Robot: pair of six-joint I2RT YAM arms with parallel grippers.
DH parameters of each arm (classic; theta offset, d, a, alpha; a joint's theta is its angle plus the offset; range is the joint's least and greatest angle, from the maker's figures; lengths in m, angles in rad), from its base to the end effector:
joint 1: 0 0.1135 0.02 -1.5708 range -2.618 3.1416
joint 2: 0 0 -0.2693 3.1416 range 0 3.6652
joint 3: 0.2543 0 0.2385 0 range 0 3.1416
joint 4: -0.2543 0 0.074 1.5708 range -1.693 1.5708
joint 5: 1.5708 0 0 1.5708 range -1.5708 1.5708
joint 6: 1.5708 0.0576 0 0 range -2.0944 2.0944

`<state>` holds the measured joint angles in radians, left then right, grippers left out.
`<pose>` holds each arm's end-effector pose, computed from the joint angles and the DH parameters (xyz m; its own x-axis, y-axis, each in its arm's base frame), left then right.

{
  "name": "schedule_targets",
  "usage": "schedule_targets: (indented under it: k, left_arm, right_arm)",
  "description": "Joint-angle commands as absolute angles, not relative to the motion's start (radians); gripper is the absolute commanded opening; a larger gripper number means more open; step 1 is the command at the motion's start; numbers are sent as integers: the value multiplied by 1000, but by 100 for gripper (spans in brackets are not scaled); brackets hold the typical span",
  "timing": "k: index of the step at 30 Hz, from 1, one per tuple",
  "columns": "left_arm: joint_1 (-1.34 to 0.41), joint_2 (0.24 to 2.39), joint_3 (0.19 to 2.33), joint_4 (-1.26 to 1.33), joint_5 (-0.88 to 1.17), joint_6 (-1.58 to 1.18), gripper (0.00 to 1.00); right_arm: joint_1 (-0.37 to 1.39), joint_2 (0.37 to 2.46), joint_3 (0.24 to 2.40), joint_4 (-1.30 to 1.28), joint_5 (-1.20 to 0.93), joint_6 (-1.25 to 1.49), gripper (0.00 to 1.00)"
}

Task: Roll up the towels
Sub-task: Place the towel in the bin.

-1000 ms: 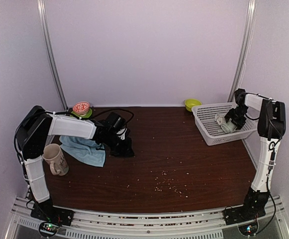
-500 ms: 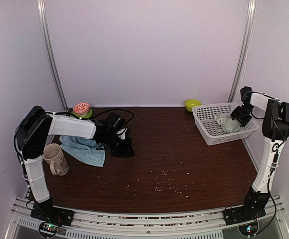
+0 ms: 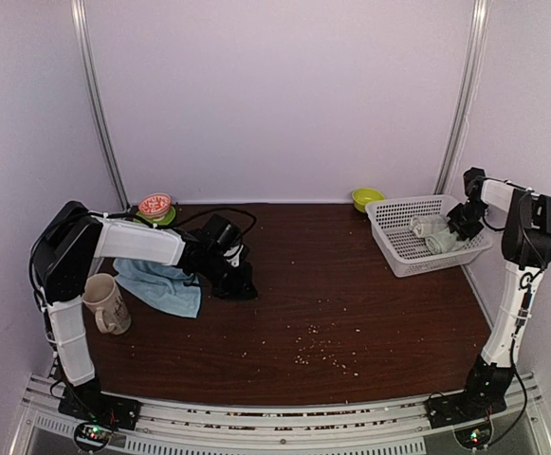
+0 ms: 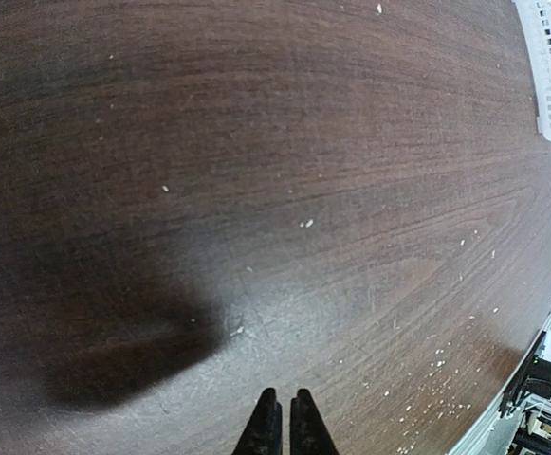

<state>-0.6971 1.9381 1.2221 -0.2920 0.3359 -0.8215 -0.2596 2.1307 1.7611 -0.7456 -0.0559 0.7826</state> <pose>0.2935 -0.2705 0.1500 -0.9842 -0.0775 -0.1593 0.0299 0.8137 -0.5805 0.4433 -0.1144 0.1961 -0.4514 0.8483 -0.2766 0.7769 0.5262 0.3458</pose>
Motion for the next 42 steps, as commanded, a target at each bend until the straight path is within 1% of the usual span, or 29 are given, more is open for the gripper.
schedule_targets:
  k: [1,8,12,14,18,20,23,25,36,42]
  left_arm:
    - [-689,1954,1221,-269,347,-831,4]
    - [-688,1959,1226,-268,350,-829,4]
    - [-688,1959,1226,-270,349,-828,4]
    - [-687,1959,1226,-271,348,-828,4]
    - [-687,1960,1232,-273,348,-827,4]
    - [-687,1962,1240,-277,348,-824,4]
    - [-687,1966,1246,-278,350,-821,4]
    - [-687,1965,1246,-278,350,-821,4]
    - [-687,1952,1244,-273,358,-812,4]
    - [-689,1905,1259,-308,340,-763,6]
  right_arm:
    - [-269,2184,1789,-738,-87,804,26]
    - [-267,2202,1790,-719,-164,851,24]
    - [-268,2212,1798,-707,-185,868,25]
    - [-266,2214,1814,-724,-189,861,30]
    - [-267,2182,1811,-731,-180,841,52]
    - [-266,2161,1809,-742,-166,829,60]
    - [-265,2130,1807,-758,-153,815,66]
    - [-265,2113,1806,-770,-143,807,68]
    - [-240,1983,1755,-801,-101,722,72]
    - [-159,1888,1757,-796,-86,667,72]
